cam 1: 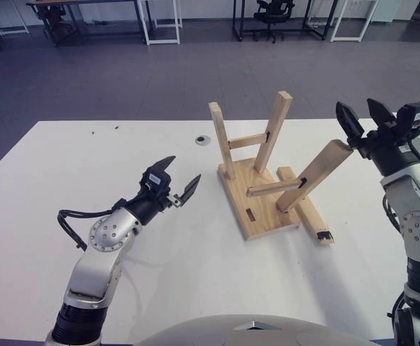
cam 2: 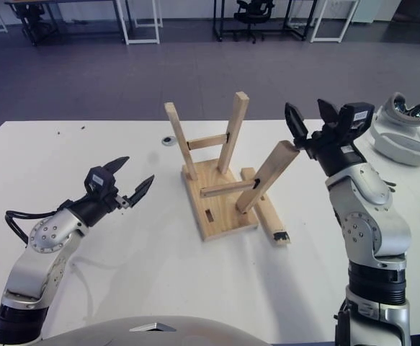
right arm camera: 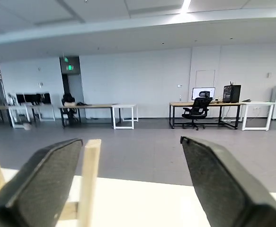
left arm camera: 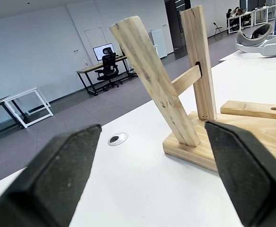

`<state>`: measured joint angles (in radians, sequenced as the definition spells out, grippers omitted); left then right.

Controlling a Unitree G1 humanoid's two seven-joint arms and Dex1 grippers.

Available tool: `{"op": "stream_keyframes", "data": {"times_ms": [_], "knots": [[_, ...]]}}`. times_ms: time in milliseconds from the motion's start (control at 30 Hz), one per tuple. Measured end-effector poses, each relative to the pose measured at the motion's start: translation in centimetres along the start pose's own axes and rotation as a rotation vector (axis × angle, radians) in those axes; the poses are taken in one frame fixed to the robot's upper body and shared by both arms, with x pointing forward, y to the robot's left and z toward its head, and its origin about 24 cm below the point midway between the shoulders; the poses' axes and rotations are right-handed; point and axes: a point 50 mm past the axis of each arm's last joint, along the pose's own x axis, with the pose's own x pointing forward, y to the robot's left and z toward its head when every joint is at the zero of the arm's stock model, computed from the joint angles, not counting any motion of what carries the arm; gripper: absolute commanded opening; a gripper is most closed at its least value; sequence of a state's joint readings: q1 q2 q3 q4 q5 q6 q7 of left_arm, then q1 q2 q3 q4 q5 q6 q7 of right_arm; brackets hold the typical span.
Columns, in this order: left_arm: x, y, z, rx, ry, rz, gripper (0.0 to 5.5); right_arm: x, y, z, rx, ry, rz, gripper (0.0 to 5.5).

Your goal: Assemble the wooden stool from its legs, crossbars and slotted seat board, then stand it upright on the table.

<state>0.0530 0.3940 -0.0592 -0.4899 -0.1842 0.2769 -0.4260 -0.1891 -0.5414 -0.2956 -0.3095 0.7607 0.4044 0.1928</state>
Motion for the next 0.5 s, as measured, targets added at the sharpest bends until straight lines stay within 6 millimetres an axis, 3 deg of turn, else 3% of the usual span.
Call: {"op": "stream_keyframes", "data": {"times_ms": [167,367,433,500], "knots": [[0.2,0.1,0.3,0.006,-0.012,-0.001,4.01,-0.7,-0.8,0.1,0.218,-0.088,-0.040,3.90],[0.4,0.2,0.3,-0.006,-0.024,0.012,4.01,-1.0,-1.7,-0.5,0.215,-0.061,-0.102,3.90],[0.4,0.3,0.4,-0.006,-0.025,0.016,4.01,-1.4,-2.1,-3.8,0.174,0.148,-0.143,3.90],[0.4,0.3,0.4,-0.009,-0.027,0.017,4.01,-3.5,-2.4,-8.5,0.162,0.413,-0.192,3.90]]}}
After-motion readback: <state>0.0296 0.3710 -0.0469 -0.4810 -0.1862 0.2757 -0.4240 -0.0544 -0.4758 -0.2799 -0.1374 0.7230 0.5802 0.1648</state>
